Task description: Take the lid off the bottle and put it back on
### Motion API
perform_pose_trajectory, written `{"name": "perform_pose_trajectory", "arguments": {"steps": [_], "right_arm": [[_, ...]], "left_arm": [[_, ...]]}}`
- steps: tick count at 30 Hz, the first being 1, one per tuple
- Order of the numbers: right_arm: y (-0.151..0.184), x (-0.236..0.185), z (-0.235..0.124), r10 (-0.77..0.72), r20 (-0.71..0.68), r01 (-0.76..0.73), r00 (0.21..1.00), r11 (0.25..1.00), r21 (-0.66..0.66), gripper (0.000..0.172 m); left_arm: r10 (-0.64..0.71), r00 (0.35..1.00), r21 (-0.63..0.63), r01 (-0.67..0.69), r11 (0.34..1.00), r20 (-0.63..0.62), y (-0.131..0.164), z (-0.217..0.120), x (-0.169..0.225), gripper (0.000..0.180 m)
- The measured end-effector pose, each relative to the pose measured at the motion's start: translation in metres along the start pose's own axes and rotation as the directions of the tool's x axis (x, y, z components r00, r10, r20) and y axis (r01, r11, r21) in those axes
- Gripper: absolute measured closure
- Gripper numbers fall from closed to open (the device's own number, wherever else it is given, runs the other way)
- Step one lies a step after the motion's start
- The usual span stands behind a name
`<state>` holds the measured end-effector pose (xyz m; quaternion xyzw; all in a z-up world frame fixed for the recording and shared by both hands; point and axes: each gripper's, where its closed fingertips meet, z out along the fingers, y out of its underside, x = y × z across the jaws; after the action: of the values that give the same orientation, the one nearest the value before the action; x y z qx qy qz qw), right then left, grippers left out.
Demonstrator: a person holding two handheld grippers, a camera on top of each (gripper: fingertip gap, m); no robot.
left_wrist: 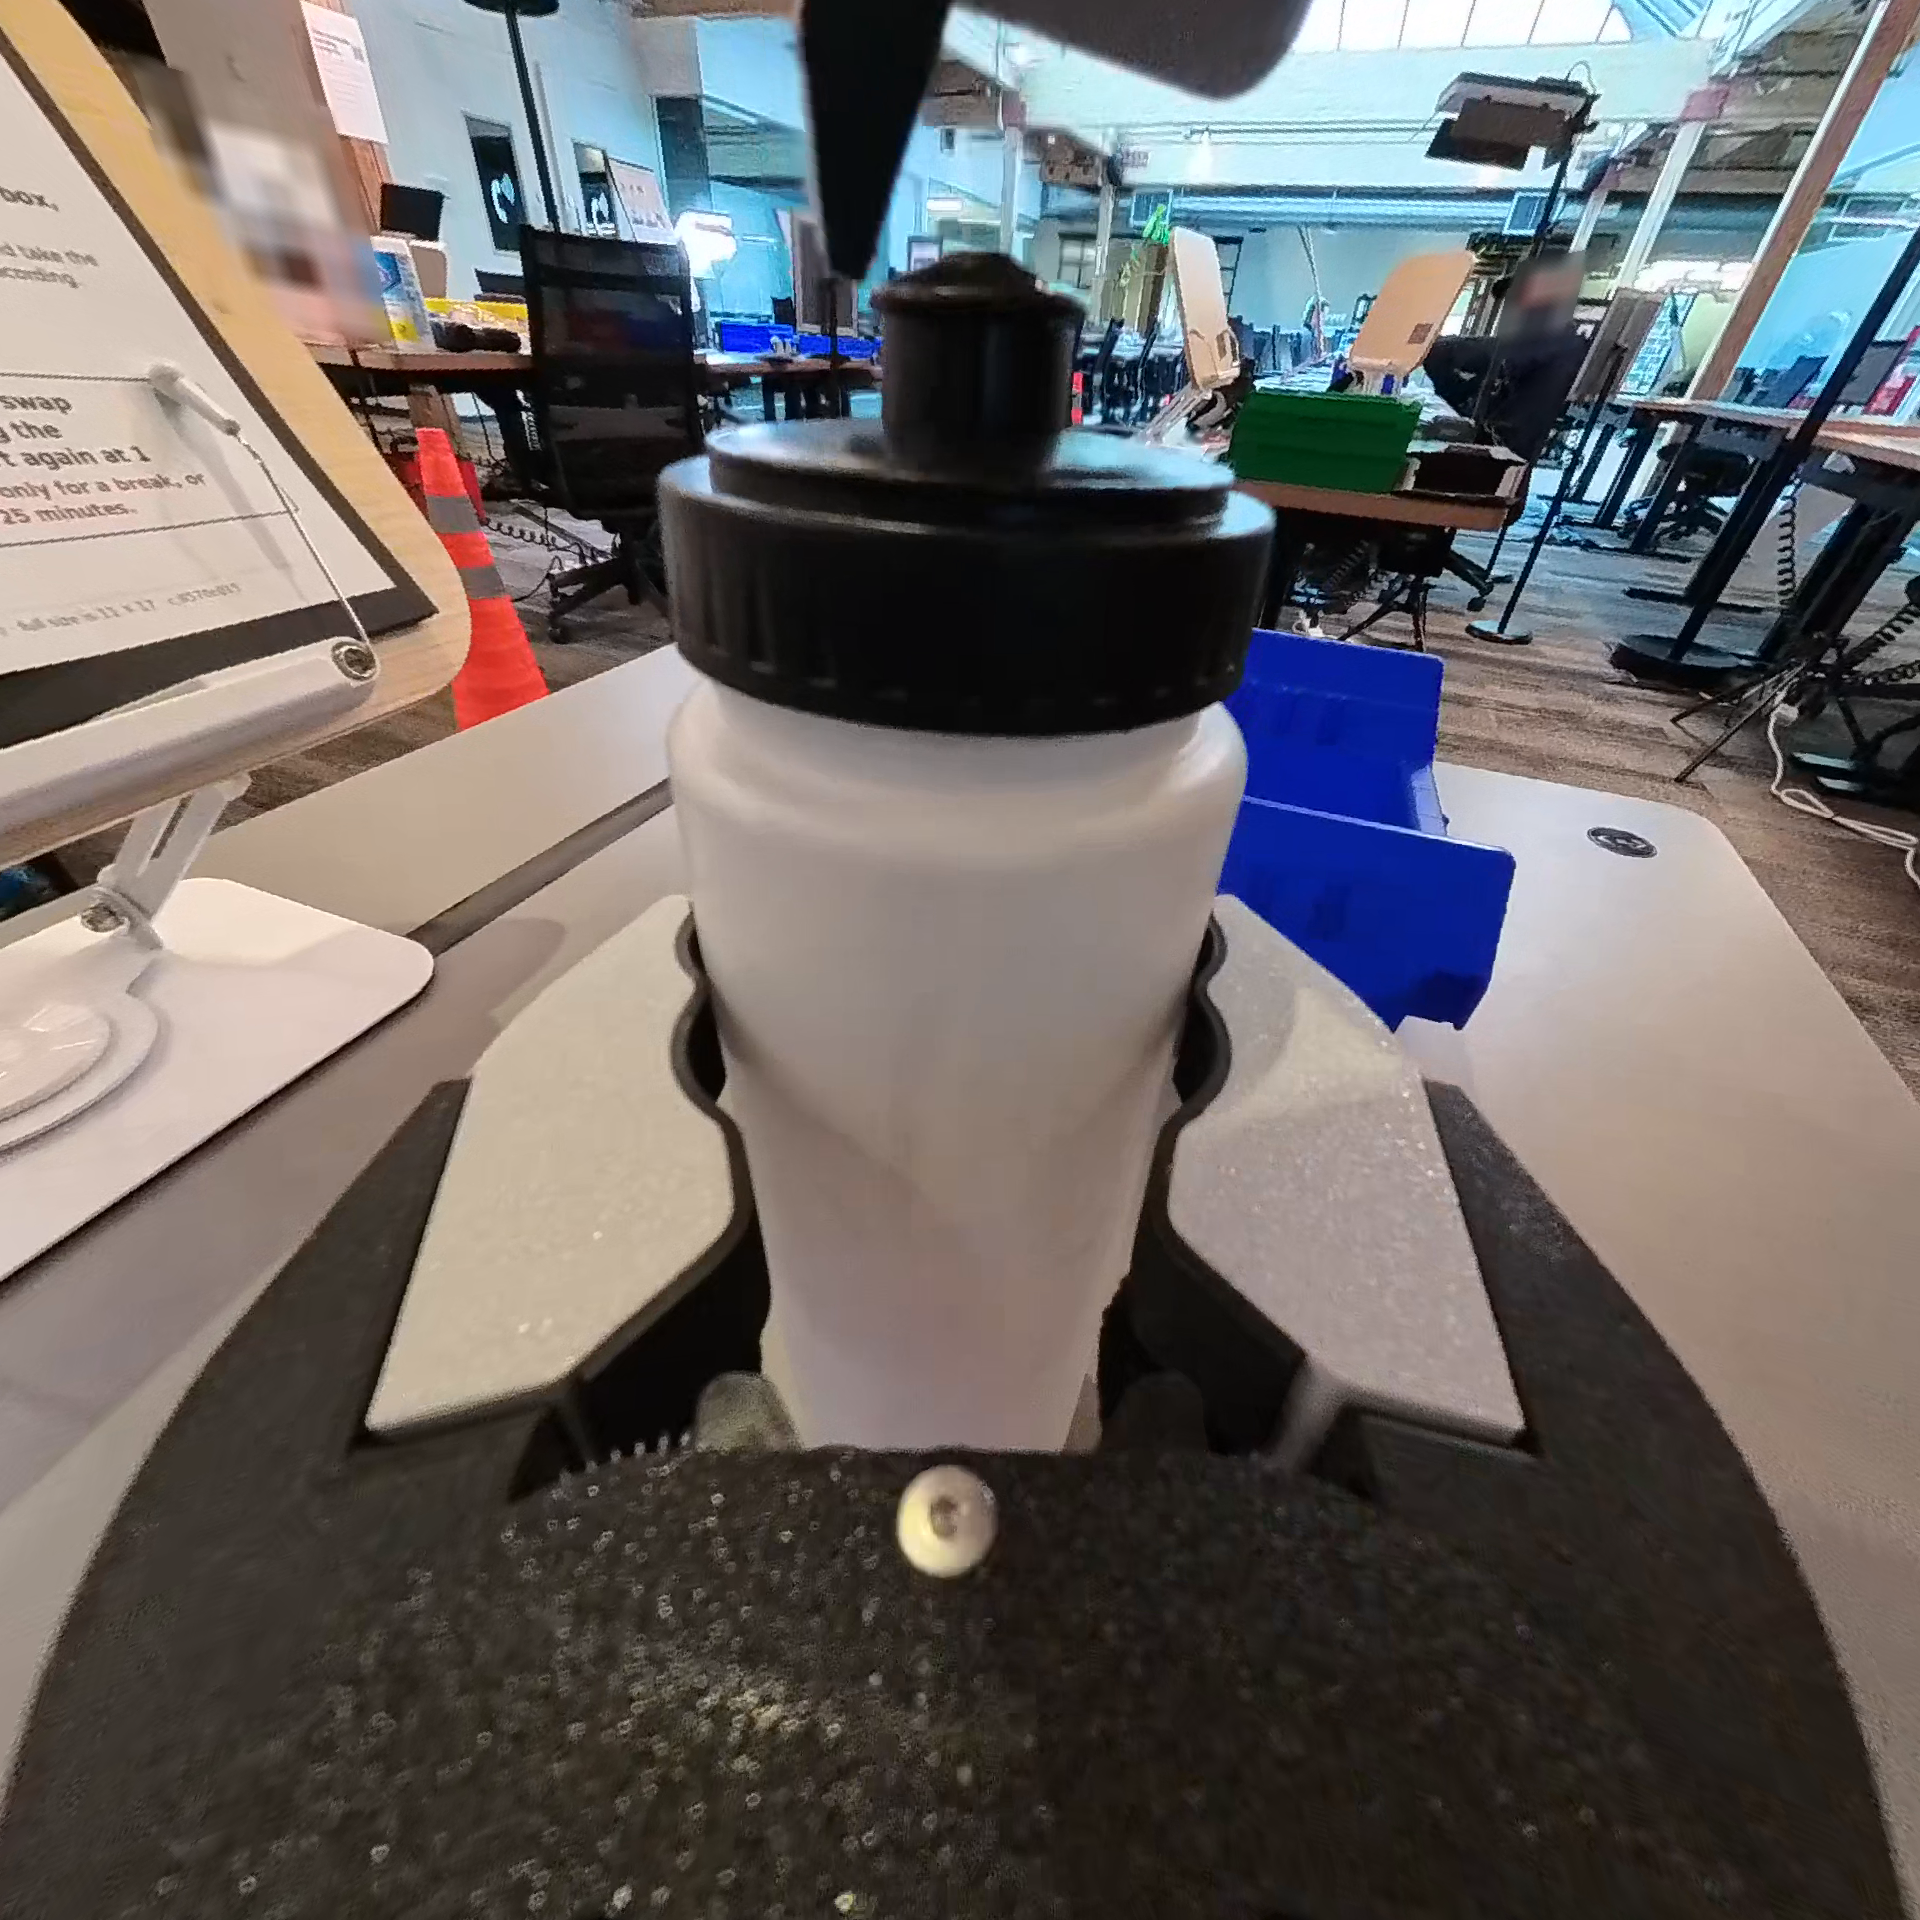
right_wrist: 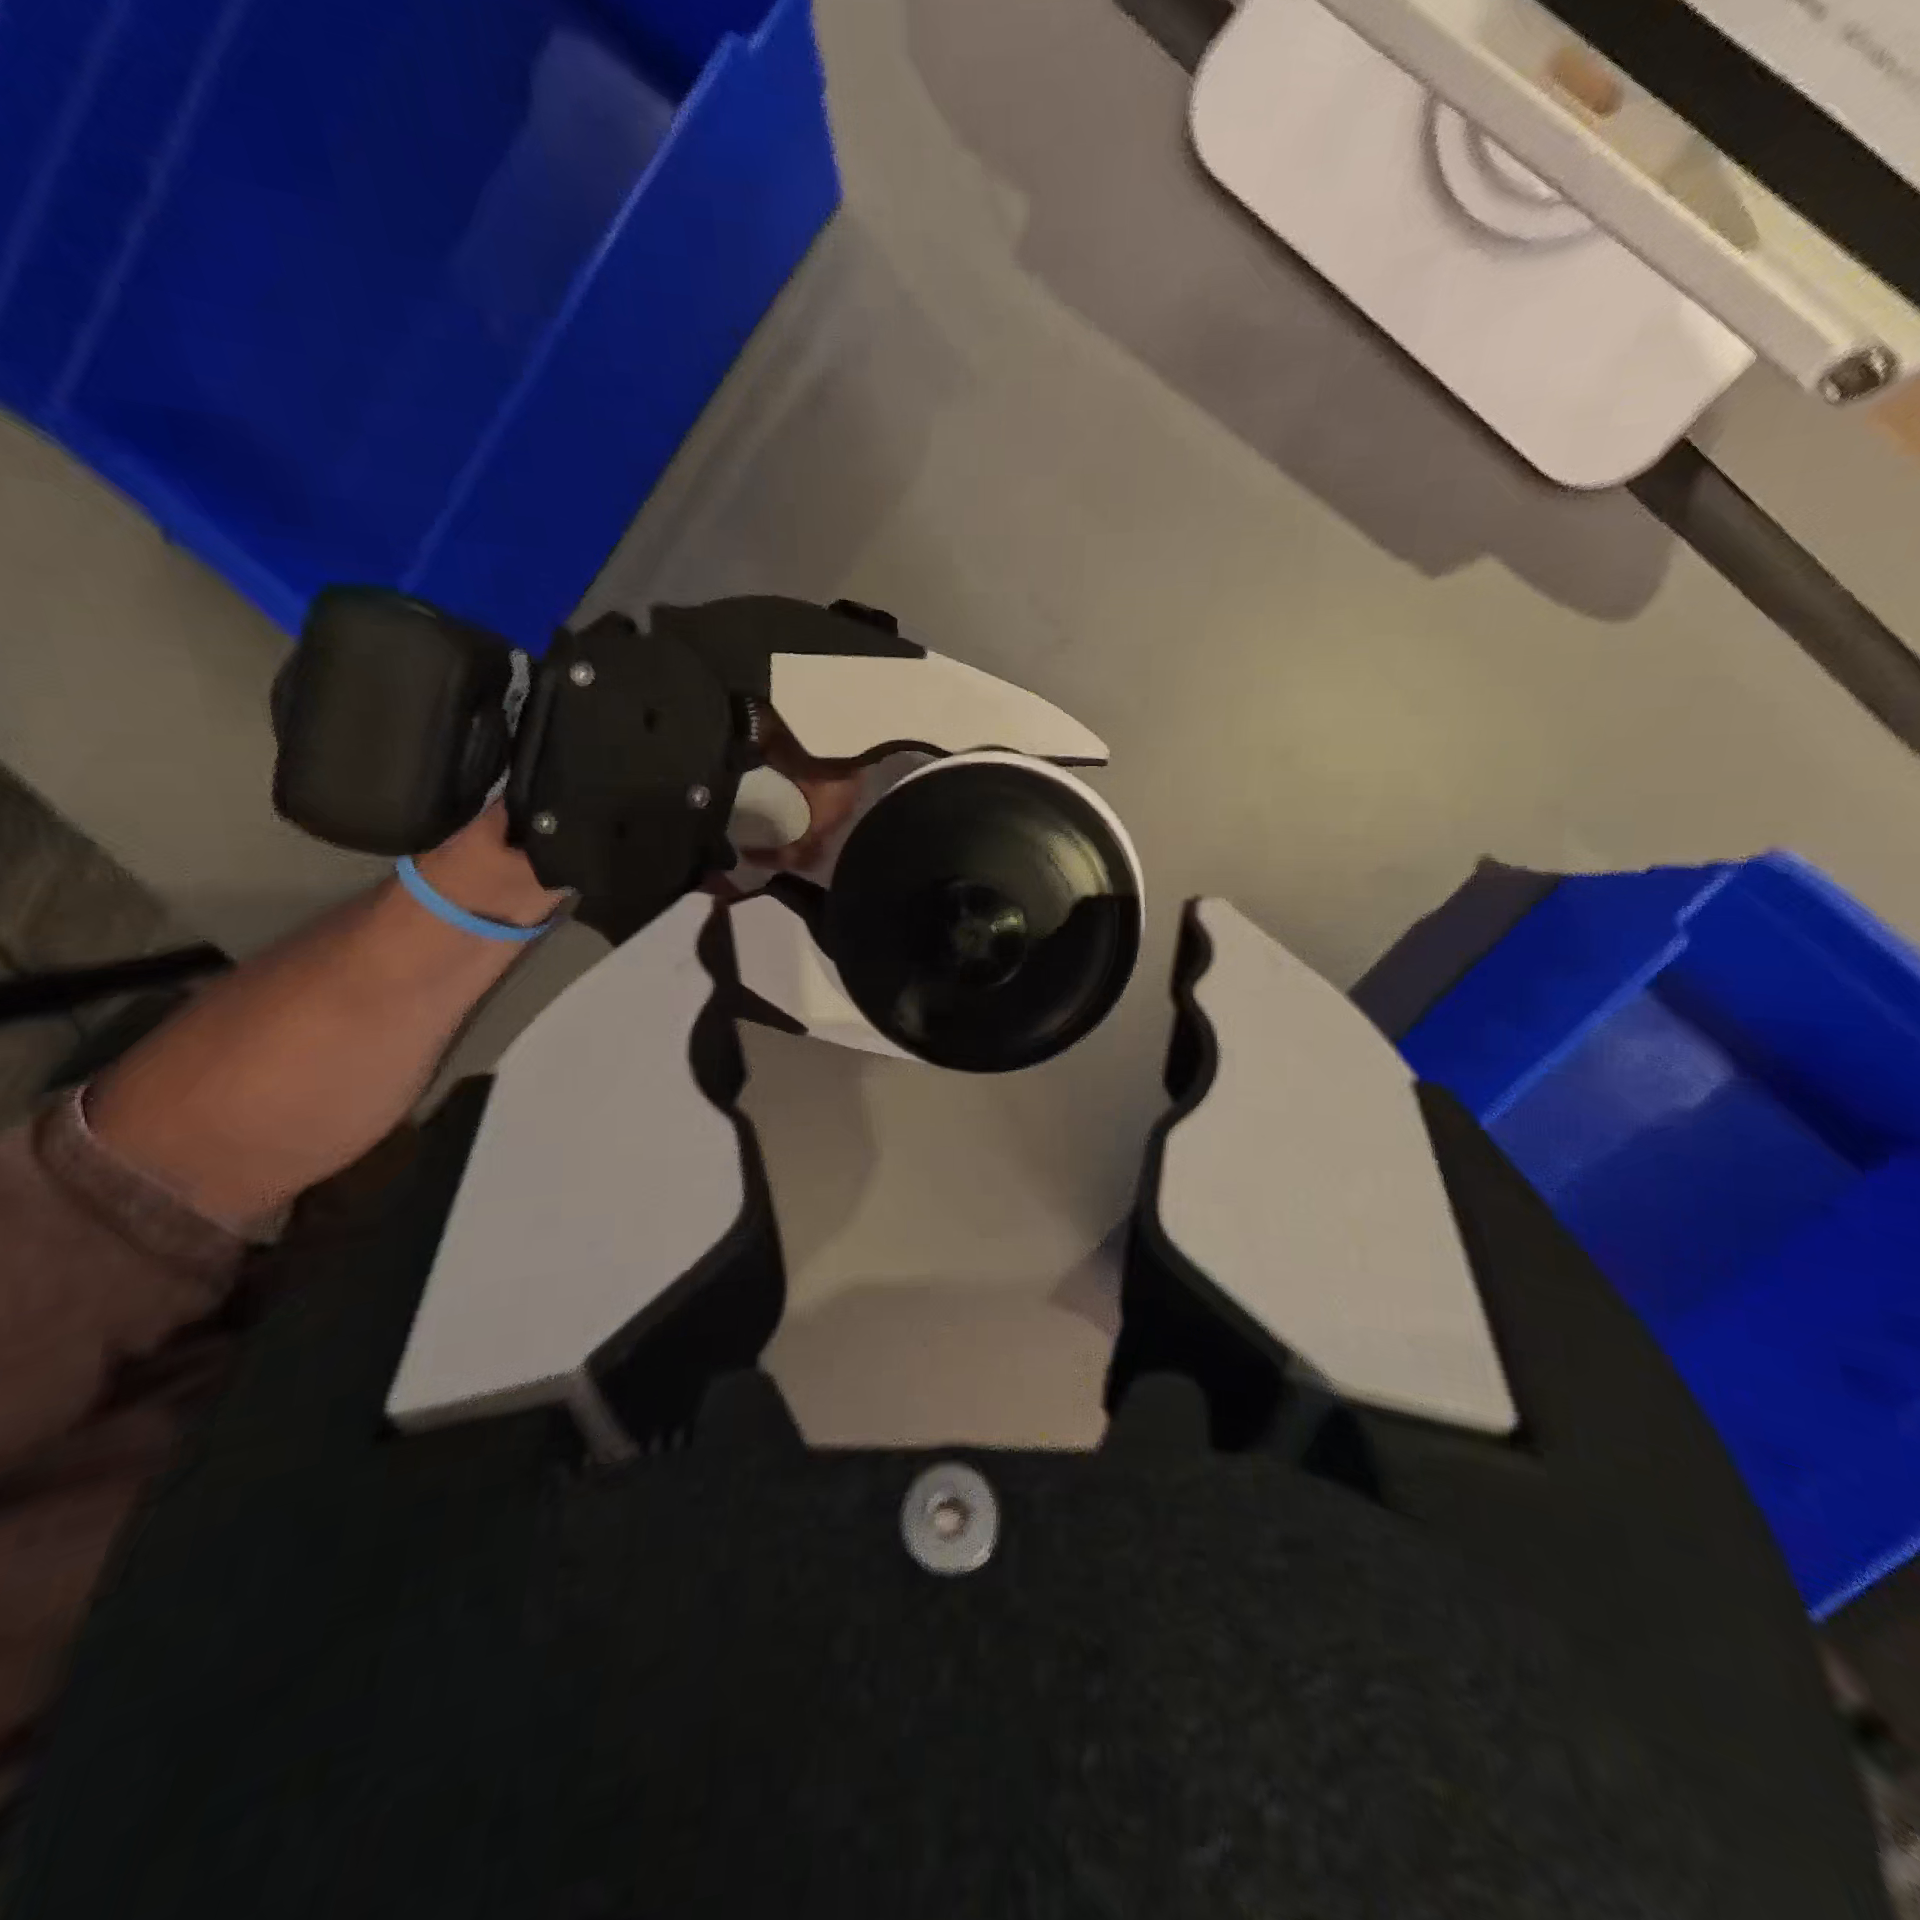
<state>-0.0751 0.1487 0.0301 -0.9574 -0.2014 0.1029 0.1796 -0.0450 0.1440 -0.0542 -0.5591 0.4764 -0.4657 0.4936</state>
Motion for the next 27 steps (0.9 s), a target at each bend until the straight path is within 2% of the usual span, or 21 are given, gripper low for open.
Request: {"name": "perform_pose_trajectory", "arguments": {"steps": [1,4,6,7,10,12,14,19,21,23,27], "right_arm": [[0.001,0.001,0.002,0.021,-0.023,-0.021,1.0,1.0,-0.003,0.079],[0.009,0.01,0.009,0.069,-0.1,-0.073,0.993,0.997,-0.034,0.074],[0.019,0.012,0.016,0.1,-0.127,-0.114,0.987,0.988,-0.103,0.058],[0.023,0.015,0.019,0.096,-0.156,-0.117,0.983,0.985,-0.128,0.055],[0.029,0.023,0.026,0.093,-0.207,-0.132,0.974,0.975,-0.179,0.06],[0.029,0.009,0.03,0.111,-0.105,-0.132,0.988,0.967,-0.216,0.097],[0.028,0.007,0.03,0.098,-0.087,-0.116,0.991,0.963,-0.241,0.1],[0.03,0.005,0.028,-0.206,-0.019,0.188,0.978,0.926,-0.327,0.1],[0.031,0.007,0.027,-0.33,0.015,0.313,0.944,0.877,-0.366,0.1],[0.03,0.009,0.025,-0.499,0.064,0.482,0.864,0.785,-0.389,0.1],[0.028,0.012,0.023,-0.791,0.183,0.782,0.583,0.485,-0.391,0.102]], "left_arm": [[-0.004,1.0,0.009,0.004,1.0,-0.003,0.0,0.0,0.0,0.095],[-0.019,1.0,0.016,0.019,1.0,-0.012,-0.001,0.0,-0.002,0.095],[-0.014,1.0,0.013,0.015,1.0,-0.019,0.0,0.0,-0.001,0.095],[-0.012,1.0,0.011,0.012,1.0,-0.021,0.0,0.0,-0.001,0.095],[-0.002,1.0,0.0,0.002,1.0,-0.024,0.0,0.001,0.001,0.095],[-0.001,1.0,-0.007,0.001,1.0,-0.019,0.001,0.001,0.001,0.095],[-0.002,1.0,-0.013,0.002,1.0,-0.017,0.001,0.0,0.001,0.095],[0.009,0.999,-0.021,-0.009,1.0,-0.038,0.002,-0.003,0.004,0.095],[0.012,0.999,-0.029,-0.013,0.999,-0.045,0.002,-0.003,0.005,0.095],[0.009,0.998,-0.032,-0.011,0.999,-0.06,0.002,-0.003,0.006,0.095],[0.008,0.996,-0.044,-0.011,0.999,-0.086,0.003,-0.003,0.009,0.095]]}}
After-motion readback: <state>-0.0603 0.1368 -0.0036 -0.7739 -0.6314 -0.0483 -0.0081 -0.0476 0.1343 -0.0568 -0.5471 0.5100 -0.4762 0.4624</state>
